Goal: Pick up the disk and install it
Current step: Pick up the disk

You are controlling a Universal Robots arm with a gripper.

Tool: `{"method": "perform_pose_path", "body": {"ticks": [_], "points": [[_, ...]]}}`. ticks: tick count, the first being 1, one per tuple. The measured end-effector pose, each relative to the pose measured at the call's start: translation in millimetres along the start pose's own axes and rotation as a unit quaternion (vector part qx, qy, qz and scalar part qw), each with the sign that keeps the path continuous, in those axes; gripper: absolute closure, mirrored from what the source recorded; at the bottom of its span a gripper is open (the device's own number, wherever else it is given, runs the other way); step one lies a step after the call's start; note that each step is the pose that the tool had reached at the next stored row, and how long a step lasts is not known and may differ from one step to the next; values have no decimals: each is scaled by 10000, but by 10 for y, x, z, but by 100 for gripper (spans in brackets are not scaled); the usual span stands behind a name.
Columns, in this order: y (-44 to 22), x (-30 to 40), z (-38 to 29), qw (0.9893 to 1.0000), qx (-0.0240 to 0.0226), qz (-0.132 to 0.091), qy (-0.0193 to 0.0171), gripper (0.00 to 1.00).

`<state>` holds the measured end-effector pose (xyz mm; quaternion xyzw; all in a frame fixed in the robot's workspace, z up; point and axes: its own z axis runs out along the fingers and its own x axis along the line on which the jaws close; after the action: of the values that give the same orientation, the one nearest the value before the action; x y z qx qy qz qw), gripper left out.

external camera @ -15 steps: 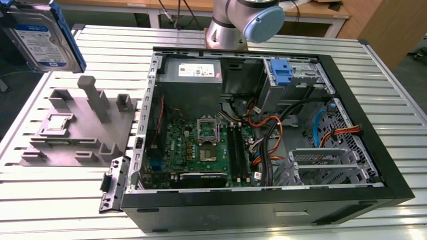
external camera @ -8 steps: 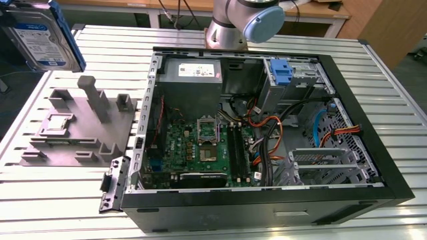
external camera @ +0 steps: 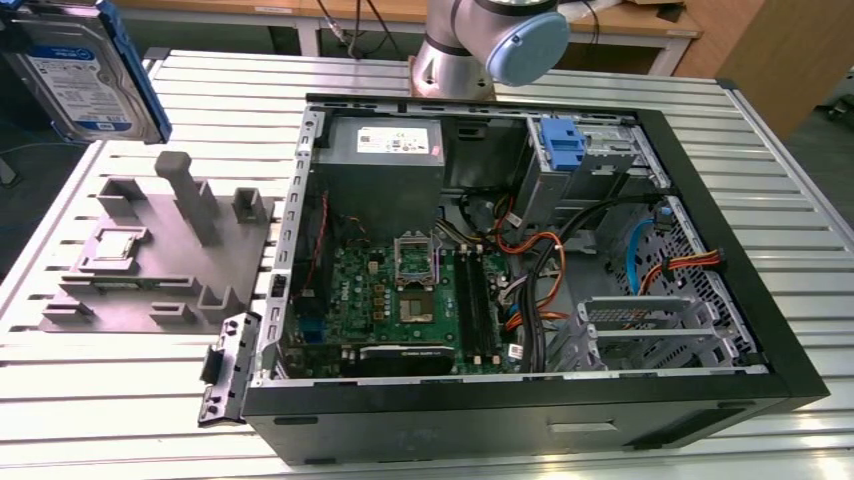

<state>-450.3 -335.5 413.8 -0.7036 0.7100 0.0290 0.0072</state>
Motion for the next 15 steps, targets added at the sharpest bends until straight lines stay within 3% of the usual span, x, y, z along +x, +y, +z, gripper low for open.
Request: {"method": "perform_pose_path", "body": {"ticks": [15], "points": [[-16,0,-4,10000,0,0,0,63]]}}
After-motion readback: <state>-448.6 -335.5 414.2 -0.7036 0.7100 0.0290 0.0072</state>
